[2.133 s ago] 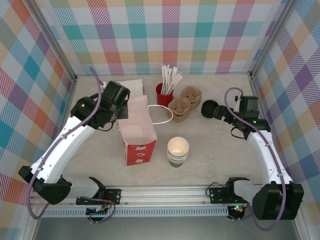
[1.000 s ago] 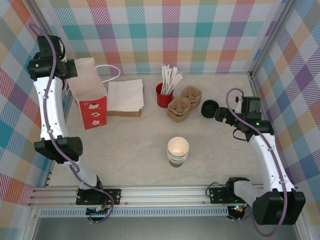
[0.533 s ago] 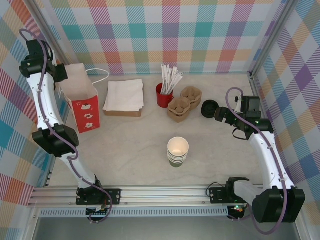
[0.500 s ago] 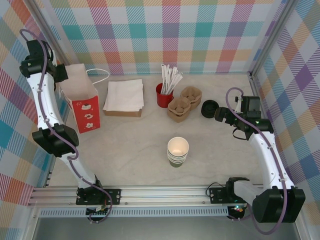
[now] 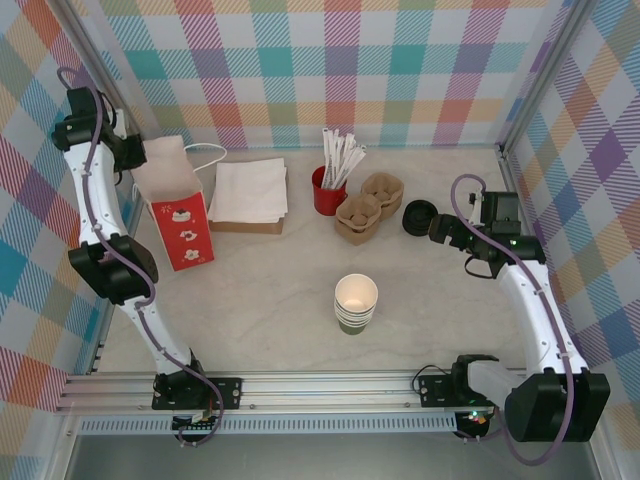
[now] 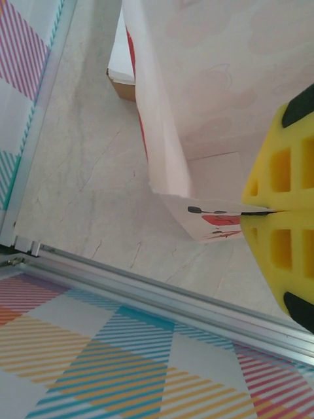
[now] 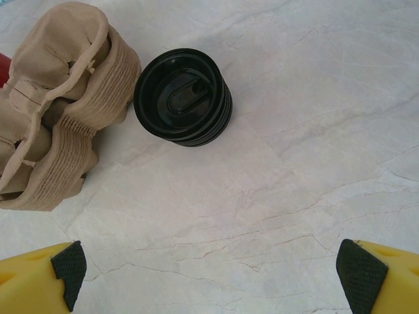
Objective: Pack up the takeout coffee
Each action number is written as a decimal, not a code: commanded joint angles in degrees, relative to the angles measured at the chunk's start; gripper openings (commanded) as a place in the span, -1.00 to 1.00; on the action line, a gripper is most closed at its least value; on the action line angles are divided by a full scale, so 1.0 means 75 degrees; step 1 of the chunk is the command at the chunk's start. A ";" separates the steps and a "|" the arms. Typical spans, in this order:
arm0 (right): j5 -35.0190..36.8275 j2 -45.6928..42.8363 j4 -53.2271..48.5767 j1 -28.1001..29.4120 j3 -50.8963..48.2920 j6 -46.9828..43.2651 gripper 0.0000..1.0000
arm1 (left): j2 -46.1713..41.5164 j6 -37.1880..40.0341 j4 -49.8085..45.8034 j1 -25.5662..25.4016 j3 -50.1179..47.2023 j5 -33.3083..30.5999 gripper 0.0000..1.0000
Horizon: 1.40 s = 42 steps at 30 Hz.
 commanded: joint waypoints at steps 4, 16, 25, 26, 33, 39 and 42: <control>-0.0146 0.0054 0.0115 0.0013 0.0103 0.0170 0.99 | 0.0296 -0.0133 -0.0119 0.0131 0.0026 0.0280 -0.98; -0.0229 0.0125 0.0189 0.0013 0.0049 0.0195 0.99 | 0.0319 -0.0144 -0.0182 0.0132 0.0209 0.0014 -0.47; -0.0288 0.0101 0.0224 0.0013 0.0038 0.0265 1.00 | 0.0072 -0.0189 -0.0346 0.0132 0.0543 -0.0406 0.13; -0.0276 0.0090 0.0209 0.0013 0.0038 0.0274 0.99 | 0.0015 -0.0220 -0.0353 0.0133 0.0558 -0.0398 0.18; -0.0276 0.0043 0.0136 0.0012 0.0071 0.0291 1.00 | -0.0521 -0.0632 -0.0330 0.0132 0.0682 -0.0114 0.60; -0.0288 -0.0091 0.0085 0.0013 0.0097 0.0328 0.99 | -0.0979 -0.0825 -0.0484 0.0133 0.0656 0.0616 0.72; -0.0300 -0.0130 0.0043 0.0013 0.0097 0.0365 0.99 | -0.1365 -0.1126 -0.0277 0.0127 0.0241 0.0925 0.76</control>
